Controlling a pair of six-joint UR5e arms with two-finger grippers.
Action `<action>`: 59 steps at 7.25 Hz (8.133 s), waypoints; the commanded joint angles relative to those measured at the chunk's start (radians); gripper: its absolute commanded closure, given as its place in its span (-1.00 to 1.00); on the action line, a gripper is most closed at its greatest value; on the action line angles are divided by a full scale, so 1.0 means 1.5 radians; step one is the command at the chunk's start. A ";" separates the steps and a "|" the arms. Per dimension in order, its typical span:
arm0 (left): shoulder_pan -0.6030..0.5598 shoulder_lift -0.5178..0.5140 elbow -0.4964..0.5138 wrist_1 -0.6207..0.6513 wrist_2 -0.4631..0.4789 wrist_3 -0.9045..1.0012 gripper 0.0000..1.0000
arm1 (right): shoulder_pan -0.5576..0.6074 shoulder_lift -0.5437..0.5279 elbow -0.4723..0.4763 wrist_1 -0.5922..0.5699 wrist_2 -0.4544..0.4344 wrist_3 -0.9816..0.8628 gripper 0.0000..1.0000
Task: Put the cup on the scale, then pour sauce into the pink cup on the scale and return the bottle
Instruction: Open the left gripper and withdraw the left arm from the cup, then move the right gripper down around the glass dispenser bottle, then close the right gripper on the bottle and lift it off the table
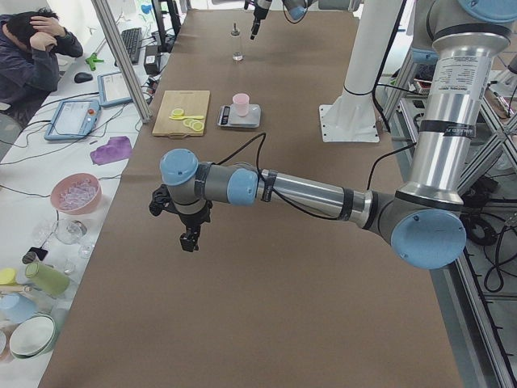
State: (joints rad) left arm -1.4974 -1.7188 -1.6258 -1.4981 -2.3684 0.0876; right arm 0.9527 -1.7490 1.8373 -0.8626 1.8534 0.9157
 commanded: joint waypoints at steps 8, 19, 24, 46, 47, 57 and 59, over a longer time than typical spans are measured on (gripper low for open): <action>0.001 0.000 -0.004 -0.002 -0.001 -0.001 -0.97 | -0.047 0.091 -0.186 0.156 -0.114 0.025 -0.95; 0.001 0.000 -0.023 -0.003 0.000 -0.003 -0.97 | -0.051 0.127 -0.219 0.156 -0.123 0.023 -0.89; 0.001 -0.001 -0.023 -0.003 0.000 -0.003 -0.97 | -0.050 0.126 -0.217 0.158 -0.123 0.025 -0.81; 0.005 -0.001 -0.022 -0.005 0.001 -0.004 -0.97 | -0.184 0.086 -0.303 0.429 -0.467 0.066 -0.95; 0.006 -0.001 -0.022 -0.005 0.001 -0.003 -0.97 | -0.184 0.088 -0.314 0.431 -0.470 0.066 -0.95; 0.006 0.000 -0.021 -0.003 0.001 -0.003 -0.97 | -0.185 0.092 -0.307 0.443 -0.512 0.053 1.00; 0.006 0.000 -0.019 -0.003 0.001 -0.005 -0.97 | -0.190 0.092 -0.308 0.434 -0.516 0.026 1.00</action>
State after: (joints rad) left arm -1.4880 -1.7183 -1.6555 -1.5035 -2.3670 0.0816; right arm 0.6721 -1.6107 1.3760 -0.2062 1.0879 0.9862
